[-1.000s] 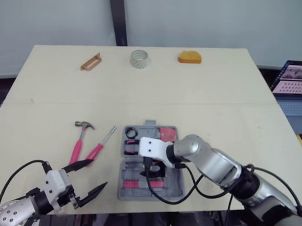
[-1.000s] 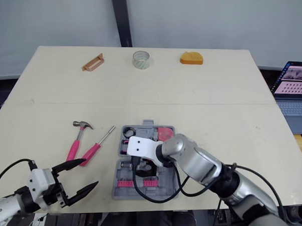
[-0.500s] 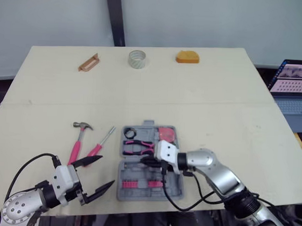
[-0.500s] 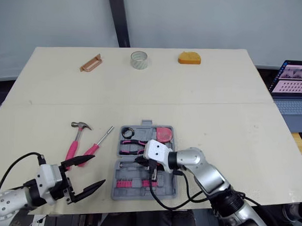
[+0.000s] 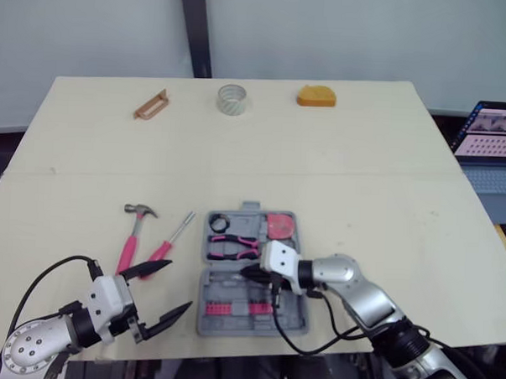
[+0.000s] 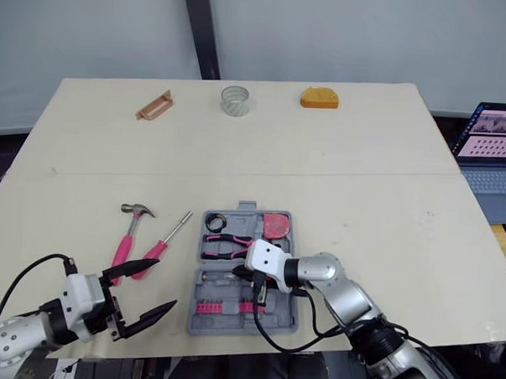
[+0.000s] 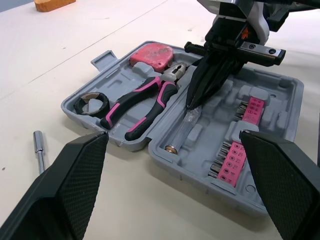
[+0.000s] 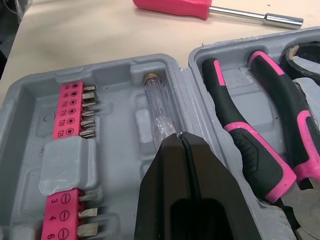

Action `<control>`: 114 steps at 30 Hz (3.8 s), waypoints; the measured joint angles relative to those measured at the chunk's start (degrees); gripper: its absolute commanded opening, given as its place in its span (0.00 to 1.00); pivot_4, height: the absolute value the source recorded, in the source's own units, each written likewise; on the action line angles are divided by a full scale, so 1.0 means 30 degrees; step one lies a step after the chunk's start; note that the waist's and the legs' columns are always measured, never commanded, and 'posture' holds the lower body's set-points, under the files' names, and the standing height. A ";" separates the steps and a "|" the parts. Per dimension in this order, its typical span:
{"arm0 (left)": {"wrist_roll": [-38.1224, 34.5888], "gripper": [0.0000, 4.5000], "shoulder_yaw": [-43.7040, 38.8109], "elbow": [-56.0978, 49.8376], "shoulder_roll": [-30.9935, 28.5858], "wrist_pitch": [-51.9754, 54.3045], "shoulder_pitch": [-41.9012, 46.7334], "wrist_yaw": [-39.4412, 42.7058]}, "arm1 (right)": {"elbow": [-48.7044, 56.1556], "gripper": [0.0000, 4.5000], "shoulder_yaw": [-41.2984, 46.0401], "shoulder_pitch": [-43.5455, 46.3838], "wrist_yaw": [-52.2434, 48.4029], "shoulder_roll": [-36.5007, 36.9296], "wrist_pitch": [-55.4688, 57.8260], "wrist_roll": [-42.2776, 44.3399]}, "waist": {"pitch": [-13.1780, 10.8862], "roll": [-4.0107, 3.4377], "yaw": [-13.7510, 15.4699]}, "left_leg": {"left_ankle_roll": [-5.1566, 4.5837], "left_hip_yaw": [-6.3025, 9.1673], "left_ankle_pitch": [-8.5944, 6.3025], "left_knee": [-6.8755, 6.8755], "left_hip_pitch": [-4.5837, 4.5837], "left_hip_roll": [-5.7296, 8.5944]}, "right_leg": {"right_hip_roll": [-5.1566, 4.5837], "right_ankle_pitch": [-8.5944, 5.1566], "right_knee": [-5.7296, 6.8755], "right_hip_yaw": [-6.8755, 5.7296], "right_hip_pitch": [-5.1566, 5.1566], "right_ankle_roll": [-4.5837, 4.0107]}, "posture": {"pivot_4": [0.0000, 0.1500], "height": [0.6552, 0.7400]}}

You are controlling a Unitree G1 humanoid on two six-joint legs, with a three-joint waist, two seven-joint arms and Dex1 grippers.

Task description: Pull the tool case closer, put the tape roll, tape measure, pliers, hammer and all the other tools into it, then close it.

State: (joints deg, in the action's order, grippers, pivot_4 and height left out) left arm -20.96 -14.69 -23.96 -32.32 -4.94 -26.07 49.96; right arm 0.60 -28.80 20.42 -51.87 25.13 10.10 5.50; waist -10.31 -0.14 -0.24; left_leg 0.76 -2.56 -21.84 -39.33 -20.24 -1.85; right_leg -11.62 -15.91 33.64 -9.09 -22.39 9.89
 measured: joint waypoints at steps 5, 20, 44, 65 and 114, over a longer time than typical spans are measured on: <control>0.0002 1.00 0.0004 0.0002 -0.0017 0.0020 0.0162 -0.0031 | -0.0267 0.01 0.0024 -0.0129 -0.0013 -0.0044 -0.0469 -0.0295 | 0.0020 0.0017 0.0006 | 0.0000 0.0000 0.0000 0.0000 0.0015 0.0000 | 0.0000 0.0000 0.0001 0.0002 0.0015 0.0000 | 1.00 1.00; 0.0002 1.00 0.0009 0.0003 -0.0095 0.0355 0.0271 -0.0055 | -0.0285 0.01 -0.1122 0.0419 -0.0371 0.0103 0.0474 -0.2179 | 0.0362 -0.0036 0.0045 | -0.0002 0.0009 -0.0040 0.0074 0.0319 -0.0004 | 0.0005 -0.0008 -0.0062 -0.0010 0.0312 -0.0013 | 1.00 1.00; -0.1193 1.00 -0.0782 0.0238 -0.0824 0.3634 0.2047 -0.0711 | 0.3508 0.12 0.5736 0.0458 -0.1645 0.1337 0.6379 0.4807 | 0.0422 -0.0190 0.0051 | -0.0007 0.0002 -0.0080 0.0068 0.0289 -0.0022 | 0.0023 -0.0014 -0.0074 -0.0015 0.0282 -0.0025 | 1.00 1.00; -0.1381 1.00 -0.9845 1.3596 -0.2670 0.3418 0.4070 -0.4269 | -0.5920 0.99 1.5968 -0.4266 0.0346 0.6076 0.1755 0.5054 | 0.0269 -0.0046 -0.0221 | -0.0018 -0.0143 -0.0105 0.0093 0.0326 -0.0045 | 0.0015 -0.0013 -0.0123 -0.0007 0.0269 -0.0022 | 1.00 1.00; 0.1871 1.00 -0.0341 0.8041 0.1128 1.4234 1.1401 -1.2626 | 0.2355 0.99 0.6604 0.4885 -0.2875 0.1904 0.5549 0.6547 | 0.0216 -0.0056 -0.0164 | 0.0009 -0.0125 -0.0104 0.0056 0.0329 -0.0062 | 0.0035 -0.0008 -0.0062 -0.0012 0.0262 -0.0014 | 1.00 1.00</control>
State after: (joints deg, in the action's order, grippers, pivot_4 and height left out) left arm -15.35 -15.72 0.17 -28.94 37.77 8.13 12.08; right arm 7.66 -8.99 35.07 -60.50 30.84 26.75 25.14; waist -9.67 -0.31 -0.73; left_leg 0.79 -2.93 -22.15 -39.16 -19.26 -2.03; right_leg -11.51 -15.93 33.45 -9.13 -21.61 9.85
